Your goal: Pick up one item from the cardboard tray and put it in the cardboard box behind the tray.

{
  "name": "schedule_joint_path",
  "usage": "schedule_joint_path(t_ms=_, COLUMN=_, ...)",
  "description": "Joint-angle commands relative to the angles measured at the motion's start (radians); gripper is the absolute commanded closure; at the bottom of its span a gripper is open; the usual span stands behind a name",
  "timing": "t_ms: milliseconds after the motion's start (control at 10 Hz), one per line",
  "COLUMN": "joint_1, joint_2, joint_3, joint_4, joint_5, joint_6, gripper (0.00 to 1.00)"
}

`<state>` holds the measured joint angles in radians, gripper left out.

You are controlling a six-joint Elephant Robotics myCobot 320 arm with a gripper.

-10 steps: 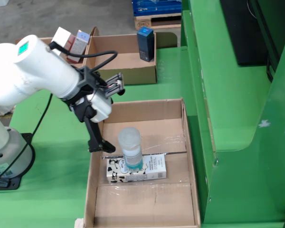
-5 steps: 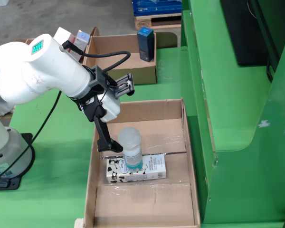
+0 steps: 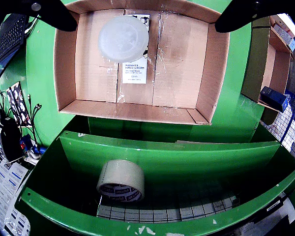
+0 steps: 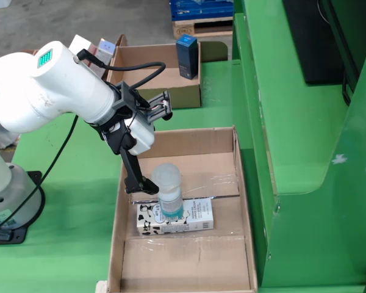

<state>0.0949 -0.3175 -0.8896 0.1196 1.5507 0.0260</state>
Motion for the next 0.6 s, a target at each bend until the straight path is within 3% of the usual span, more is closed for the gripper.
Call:
schedule_joint_path(t_ms=0, joint_1=-0.001, joint_2=0.020, joint_3=0.028, joint_4=0.010, joint_5=0.005, joint_6=-0.007, gripper=0.00)
schedule_joint_path(t_ms=300, joint_1=-0.012, joint_2=-0.023, joint_3=0.049, joint_4=0.027, joint_5=0.019, joint_6=-0.022, gripper=0.00)
schedule_joint_path(t_ms=500, joint_1=-0.024, joint_2=-0.147, joint_3=0.133, joint_4=0.020, joint_5=0.035, joint_6=-0.024, gripper=0.00)
